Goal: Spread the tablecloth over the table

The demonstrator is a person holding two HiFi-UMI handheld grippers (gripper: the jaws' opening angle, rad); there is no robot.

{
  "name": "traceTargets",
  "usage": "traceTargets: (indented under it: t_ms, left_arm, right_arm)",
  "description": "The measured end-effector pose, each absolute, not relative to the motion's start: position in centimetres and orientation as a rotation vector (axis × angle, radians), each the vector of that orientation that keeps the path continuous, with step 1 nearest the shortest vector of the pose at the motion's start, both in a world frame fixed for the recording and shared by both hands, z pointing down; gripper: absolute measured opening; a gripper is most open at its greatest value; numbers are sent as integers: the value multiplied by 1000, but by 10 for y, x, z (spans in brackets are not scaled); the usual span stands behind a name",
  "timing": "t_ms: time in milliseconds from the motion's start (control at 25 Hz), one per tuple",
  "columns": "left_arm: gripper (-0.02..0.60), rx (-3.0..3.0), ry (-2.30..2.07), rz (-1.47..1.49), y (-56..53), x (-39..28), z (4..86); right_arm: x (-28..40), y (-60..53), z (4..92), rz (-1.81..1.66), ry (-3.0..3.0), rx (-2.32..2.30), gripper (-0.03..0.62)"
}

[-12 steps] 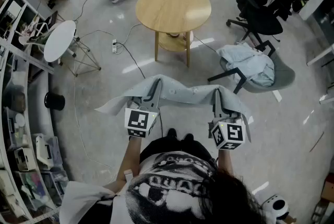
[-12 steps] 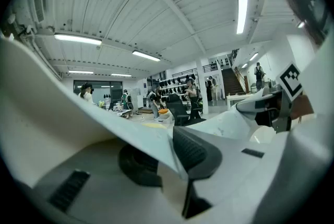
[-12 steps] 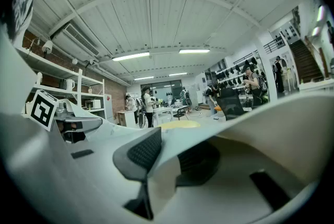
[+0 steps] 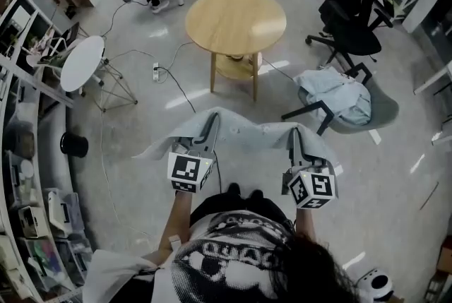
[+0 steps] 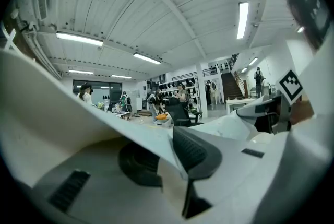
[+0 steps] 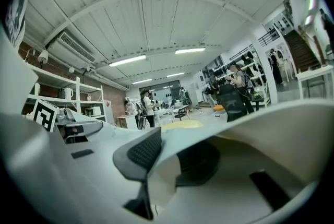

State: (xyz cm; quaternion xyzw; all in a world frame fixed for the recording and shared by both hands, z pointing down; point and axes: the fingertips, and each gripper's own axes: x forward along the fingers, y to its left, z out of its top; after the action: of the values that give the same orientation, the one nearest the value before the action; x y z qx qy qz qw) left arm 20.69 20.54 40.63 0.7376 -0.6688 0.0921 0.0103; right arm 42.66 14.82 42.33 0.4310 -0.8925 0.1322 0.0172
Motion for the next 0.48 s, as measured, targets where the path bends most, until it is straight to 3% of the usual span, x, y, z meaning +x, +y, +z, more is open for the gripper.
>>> traceTargets:
  t_ms: [480]
  left_arm:
    - [64, 2293, -2086, 230, 210, 161, 410]
  right_arm:
    - [381, 148, 419, 398, -2796, 1300, 69]
